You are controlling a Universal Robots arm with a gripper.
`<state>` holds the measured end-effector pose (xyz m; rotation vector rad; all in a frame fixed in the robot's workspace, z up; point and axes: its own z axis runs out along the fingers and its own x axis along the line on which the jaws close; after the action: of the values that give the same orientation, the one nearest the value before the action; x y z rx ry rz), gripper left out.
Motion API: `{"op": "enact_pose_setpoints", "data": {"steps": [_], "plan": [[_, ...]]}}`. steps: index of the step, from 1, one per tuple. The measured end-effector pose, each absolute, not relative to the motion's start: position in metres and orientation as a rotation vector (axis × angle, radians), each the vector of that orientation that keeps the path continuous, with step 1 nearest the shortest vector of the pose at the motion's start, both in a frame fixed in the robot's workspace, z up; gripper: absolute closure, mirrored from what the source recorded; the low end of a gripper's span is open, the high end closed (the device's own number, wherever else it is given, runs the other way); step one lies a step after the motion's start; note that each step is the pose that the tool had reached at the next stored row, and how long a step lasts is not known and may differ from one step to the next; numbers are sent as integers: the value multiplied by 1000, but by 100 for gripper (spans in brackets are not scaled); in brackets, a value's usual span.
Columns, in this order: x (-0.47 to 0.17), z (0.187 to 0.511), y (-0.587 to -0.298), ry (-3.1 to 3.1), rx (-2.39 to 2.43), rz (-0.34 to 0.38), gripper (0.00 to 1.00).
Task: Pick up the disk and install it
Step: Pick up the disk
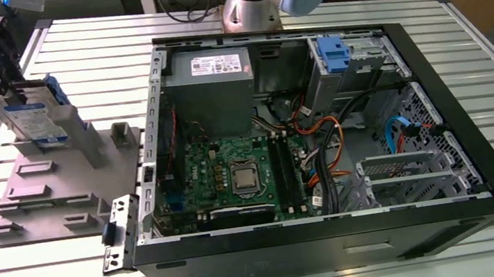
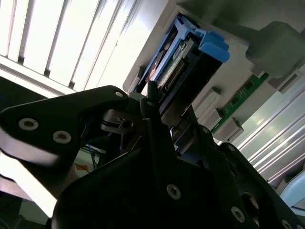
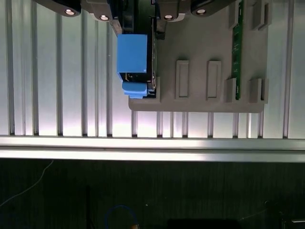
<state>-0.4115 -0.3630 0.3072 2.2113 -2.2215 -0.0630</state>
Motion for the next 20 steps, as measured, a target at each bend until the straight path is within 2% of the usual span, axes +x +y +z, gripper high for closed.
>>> {"op": "enact_pose_setpoints", "data": {"steps": [20], "plan": [[-412,317,-363,-2220,2210,-60,65]]}}
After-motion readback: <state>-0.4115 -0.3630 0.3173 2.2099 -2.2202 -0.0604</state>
